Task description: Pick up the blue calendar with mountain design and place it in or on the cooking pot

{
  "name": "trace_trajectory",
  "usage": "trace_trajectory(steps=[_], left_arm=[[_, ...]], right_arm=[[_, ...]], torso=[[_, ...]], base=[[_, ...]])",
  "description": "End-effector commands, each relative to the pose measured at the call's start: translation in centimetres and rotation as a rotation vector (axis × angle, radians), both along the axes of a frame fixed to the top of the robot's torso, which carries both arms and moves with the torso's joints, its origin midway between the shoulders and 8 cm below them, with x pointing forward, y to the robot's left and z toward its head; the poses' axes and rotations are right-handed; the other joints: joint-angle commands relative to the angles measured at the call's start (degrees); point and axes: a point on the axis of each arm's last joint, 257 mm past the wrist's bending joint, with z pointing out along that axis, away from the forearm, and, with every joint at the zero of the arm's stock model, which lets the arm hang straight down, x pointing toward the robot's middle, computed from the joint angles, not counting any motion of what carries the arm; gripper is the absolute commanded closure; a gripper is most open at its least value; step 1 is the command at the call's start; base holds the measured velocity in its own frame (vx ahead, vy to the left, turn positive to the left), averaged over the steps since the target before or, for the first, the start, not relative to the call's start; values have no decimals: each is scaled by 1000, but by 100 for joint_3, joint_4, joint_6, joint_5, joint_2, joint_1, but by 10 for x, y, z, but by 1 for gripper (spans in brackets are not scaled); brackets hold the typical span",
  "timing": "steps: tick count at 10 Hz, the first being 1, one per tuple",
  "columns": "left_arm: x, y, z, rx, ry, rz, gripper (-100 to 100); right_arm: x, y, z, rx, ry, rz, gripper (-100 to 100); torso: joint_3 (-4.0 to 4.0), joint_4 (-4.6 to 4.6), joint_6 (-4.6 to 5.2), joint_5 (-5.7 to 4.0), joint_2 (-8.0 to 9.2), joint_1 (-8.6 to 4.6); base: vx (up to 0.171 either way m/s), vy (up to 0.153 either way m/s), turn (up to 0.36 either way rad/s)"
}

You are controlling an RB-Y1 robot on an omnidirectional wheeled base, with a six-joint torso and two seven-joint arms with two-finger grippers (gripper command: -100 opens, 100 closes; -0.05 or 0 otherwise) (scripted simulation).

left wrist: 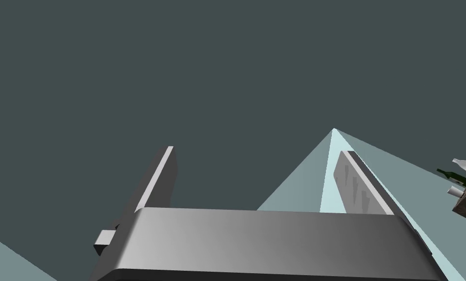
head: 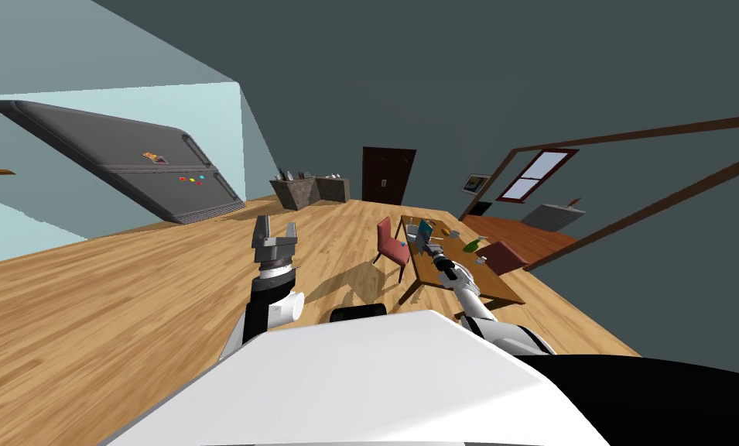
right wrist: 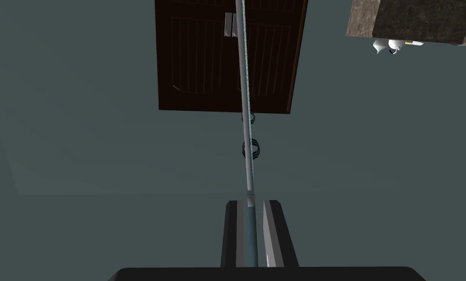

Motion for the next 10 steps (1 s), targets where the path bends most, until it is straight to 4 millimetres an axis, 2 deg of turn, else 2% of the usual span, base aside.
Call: trace_trajectory(steps=[1, 4, 10], left_arm=[[0, 0, 0, 0, 0, 0, 0], [0, 0, 0, 0, 0, 0, 0], [0, 0, 0, 0, 0, 0, 0]], right_arm=[[9, -9, 15, 8, -16, -21, 100], [22, -27, 44, 27, -44, -61, 100], [36, -60, 87, 74, -80, -139, 100]], torso=[[0, 0, 0, 0, 0, 0], [-4, 1, -2, -1, -9, 6], [11, 6, 16, -11, 18, -23]], base=[[154, -84, 58], [187, -67, 65], [159, -136, 37]])
